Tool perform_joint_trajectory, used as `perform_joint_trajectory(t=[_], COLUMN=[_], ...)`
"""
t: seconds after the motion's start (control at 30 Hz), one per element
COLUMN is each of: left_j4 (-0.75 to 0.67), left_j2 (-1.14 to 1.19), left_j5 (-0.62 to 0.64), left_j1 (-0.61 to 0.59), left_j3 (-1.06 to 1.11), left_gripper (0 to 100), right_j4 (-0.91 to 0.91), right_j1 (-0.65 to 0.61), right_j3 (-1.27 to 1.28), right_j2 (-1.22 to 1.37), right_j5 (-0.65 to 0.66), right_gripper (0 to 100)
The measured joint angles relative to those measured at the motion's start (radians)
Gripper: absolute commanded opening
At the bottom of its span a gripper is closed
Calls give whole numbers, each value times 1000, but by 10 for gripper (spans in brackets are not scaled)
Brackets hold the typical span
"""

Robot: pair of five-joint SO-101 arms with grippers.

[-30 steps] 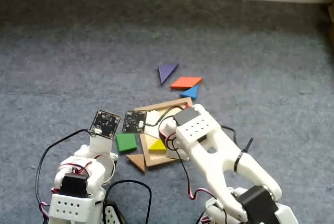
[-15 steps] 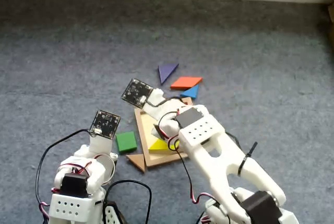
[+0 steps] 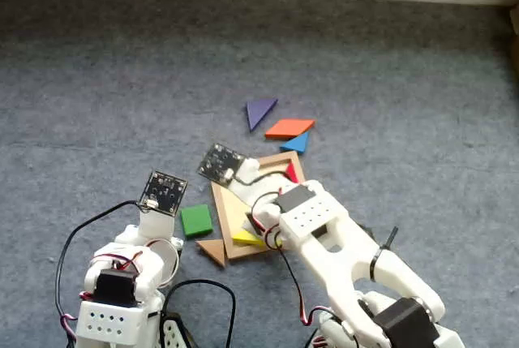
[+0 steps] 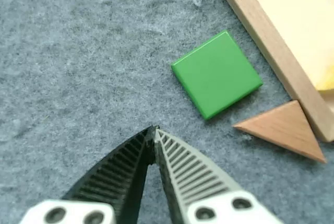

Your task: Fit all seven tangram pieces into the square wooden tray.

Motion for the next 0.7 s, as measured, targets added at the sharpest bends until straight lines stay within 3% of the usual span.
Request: perform_joint_trajectory(t=[0.7], left_j4=[0], left_j2=[0], left_j5=[0], left_j1=[0], left_j3=[0], left_gripper=[7], right_j4=[219], right_j1=[21], right_j3=[40], right_j2=[-292], right_j5=[-2], right_gripper=[19])
